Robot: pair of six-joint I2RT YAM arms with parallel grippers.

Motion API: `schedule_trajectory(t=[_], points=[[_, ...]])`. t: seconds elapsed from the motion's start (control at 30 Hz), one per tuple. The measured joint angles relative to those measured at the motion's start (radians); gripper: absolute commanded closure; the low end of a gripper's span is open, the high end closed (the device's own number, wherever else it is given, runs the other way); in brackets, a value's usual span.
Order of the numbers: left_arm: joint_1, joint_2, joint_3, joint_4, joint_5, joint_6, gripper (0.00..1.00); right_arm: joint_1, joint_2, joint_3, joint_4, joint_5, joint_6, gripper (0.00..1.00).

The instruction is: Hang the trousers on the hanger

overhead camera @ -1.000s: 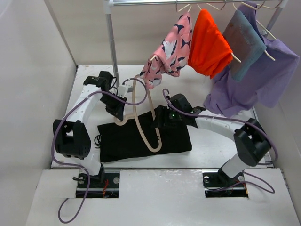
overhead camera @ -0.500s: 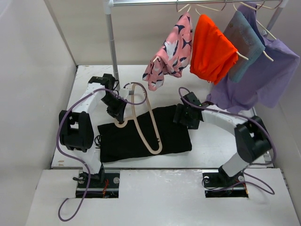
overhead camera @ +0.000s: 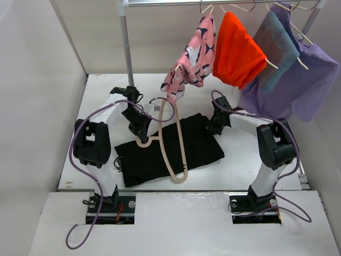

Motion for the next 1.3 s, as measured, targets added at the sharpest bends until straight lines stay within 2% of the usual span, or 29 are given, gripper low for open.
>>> schedule_trajectory(t=[0.13,0.33,0.37,0.4,0.43,0.47,0.5,0.6,0.8,0.87,0.9,1.0,1.03,1.13,1.17,1.3], points=[[-0.002,0.055,0.055,0.003,0.016,-0.032,1.0,-0.053,0.002,0.029,0.0,0.06,0.068,1.0],[-0.013,0.067,0.075,0.007,0.016,-0.069,1.0,-0.06,-0.019,0.058,-0.005,0.138,0.102,1.0],[-0.013,0.068,0.082,0.006,0.016,-0.076,1.0,-0.054,-0.026,0.058,-0.005,0.141,0.095,0.94],[-0.015,0.071,0.09,0.004,0.016,-0.083,1.0,-0.047,-0.031,0.058,-0.003,0.142,0.074,0.82],[-0.015,0.075,0.101,0.002,0.017,-0.087,1.0,-0.04,-0.035,0.06,-0.003,0.145,0.052,0.44],[-0.016,0.079,0.109,0.001,0.016,-0.093,1.0,-0.028,-0.036,0.068,-0.011,0.153,0.032,0.28],[-0.016,0.085,0.115,0.001,0.016,-0.098,1.0,-0.014,-0.036,0.079,-0.022,0.16,0.009,0.19],[-0.015,0.1,0.119,0.0,0.013,-0.109,1.0,0.018,-0.047,0.098,-0.06,0.179,-0.035,0.08],[-0.015,0.113,0.131,-0.005,0.013,-0.135,1.0,-0.031,-0.222,-0.02,-0.176,0.232,-0.056,0.05],[-0.015,0.117,0.14,-0.006,0.015,-0.143,1.0,-0.054,-0.25,-0.041,-0.201,0.245,-0.062,0.07],[-0.015,0.119,0.145,-0.008,0.016,-0.148,1.0,-0.058,-0.249,-0.048,-0.205,0.245,-0.07,0.14],[-0.015,0.135,0.151,-0.006,0.019,-0.158,1.0,-0.058,-0.197,-0.063,-0.198,0.211,-0.109,0.48],[-0.015,0.14,0.151,-0.006,0.019,-0.161,1.0,-0.058,-0.169,-0.066,-0.189,0.19,-0.122,0.63],[-0.015,0.148,0.151,-0.006,0.019,-0.168,1.0,-0.057,-0.11,-0.073,-0.161,0.122,-0.159,0.86],[-0.015,0.148,0.151,-0.006,0.02,-0.169,1.0,-0.057,-0.107,-0.073,-0.153,0.099,-0.171,1.0],[-0.014,0.149,0.151,-0.007,0.021,-0.172,1.0,-0.047,-0.141,-0.074,-0.119,0.012,-0.217,1.0]])
